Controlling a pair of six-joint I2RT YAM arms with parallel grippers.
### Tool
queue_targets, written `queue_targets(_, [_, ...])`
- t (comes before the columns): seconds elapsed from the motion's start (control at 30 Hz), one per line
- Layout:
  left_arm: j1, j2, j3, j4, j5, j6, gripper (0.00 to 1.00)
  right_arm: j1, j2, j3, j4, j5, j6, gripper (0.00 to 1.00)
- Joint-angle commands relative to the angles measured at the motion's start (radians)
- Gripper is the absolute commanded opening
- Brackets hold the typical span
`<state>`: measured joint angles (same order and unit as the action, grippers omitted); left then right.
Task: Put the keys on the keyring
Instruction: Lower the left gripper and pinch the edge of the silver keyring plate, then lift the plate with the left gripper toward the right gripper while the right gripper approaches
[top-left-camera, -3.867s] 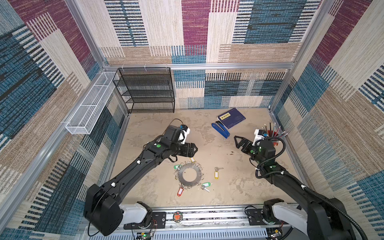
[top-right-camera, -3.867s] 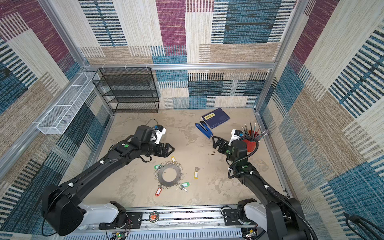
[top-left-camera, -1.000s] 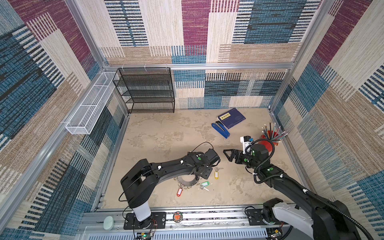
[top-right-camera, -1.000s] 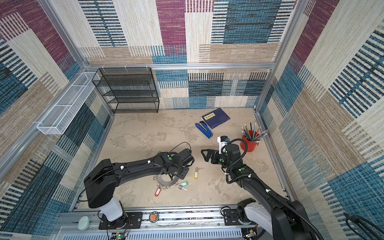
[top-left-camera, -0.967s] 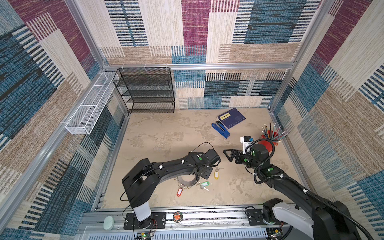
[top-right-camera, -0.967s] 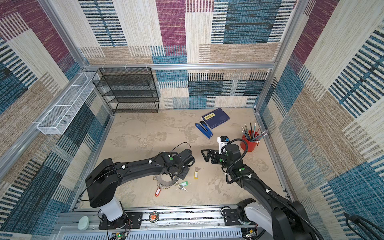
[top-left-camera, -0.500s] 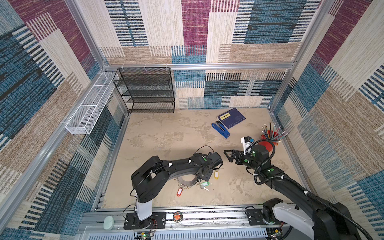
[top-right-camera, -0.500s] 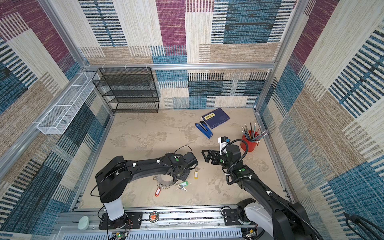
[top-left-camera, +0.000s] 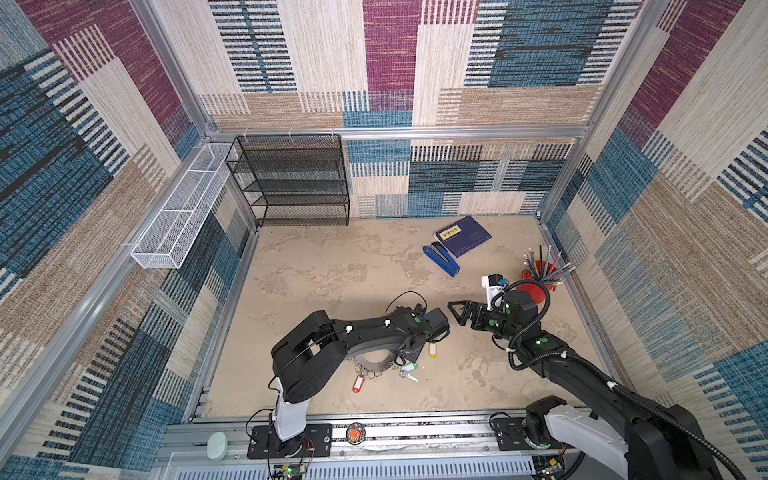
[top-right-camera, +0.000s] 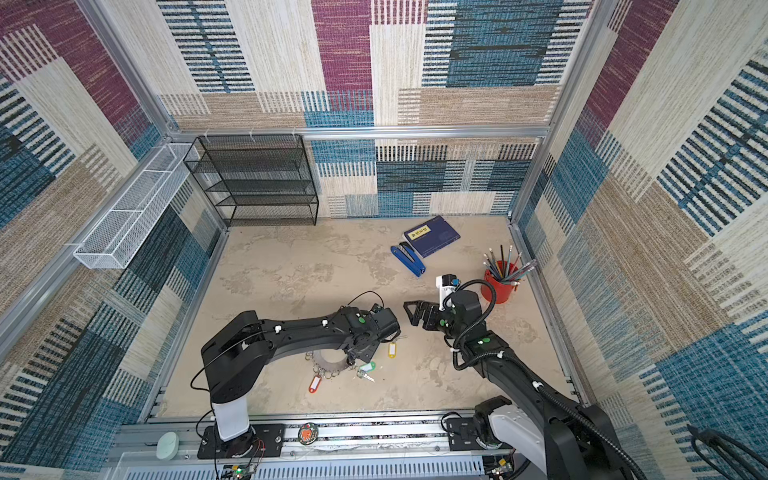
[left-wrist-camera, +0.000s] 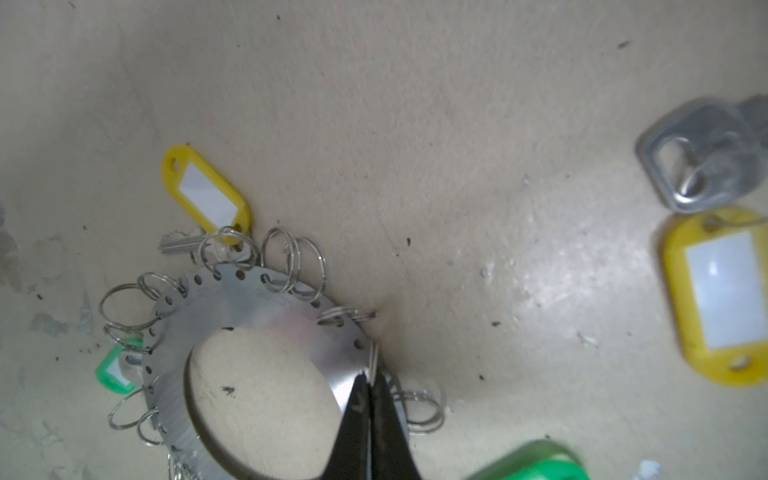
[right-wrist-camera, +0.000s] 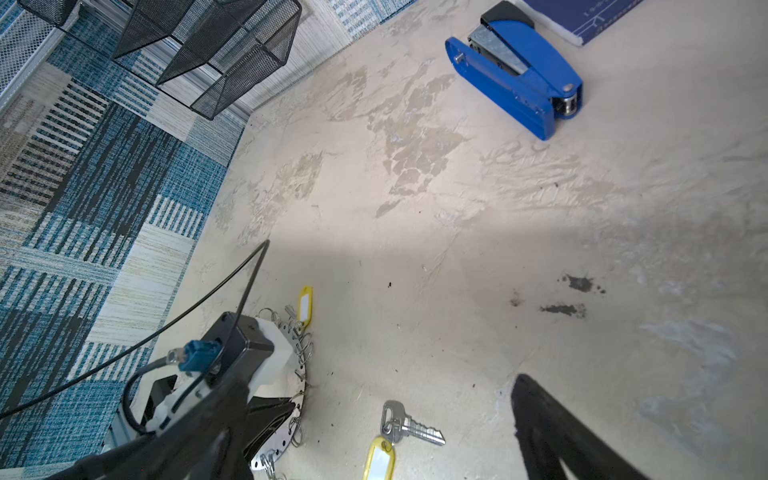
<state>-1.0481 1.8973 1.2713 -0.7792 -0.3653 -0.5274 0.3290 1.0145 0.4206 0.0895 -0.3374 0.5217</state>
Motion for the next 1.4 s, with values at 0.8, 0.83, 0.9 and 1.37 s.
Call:
queue_targets(0.8, [0.230,-0.670,-0.377,0.551,0.350,0.254,0.00,0.005,0.016,0.076,0.377,-0.257,-0.036,1.00])
queue_targets(0.83, [0.239,-0.689,-0.389,0.574,0.360,0.254,0.00,0.008,0.033,0.091,0.382,-0.272,-0.034,1.00])
queue_targets(0.9, [0.254,-0.730,-0.410,0.624,0.376,0.251,0.00,0.020,0.069,0.125,0.388,-0.299,-0.037,0.99])
queue_targets(1.37, [0.304,-0.858,-0.436,0.881,0.512,0.255,0.00,0.089,0.173,0.317,0.373,-0.433,-0.090,0.78])
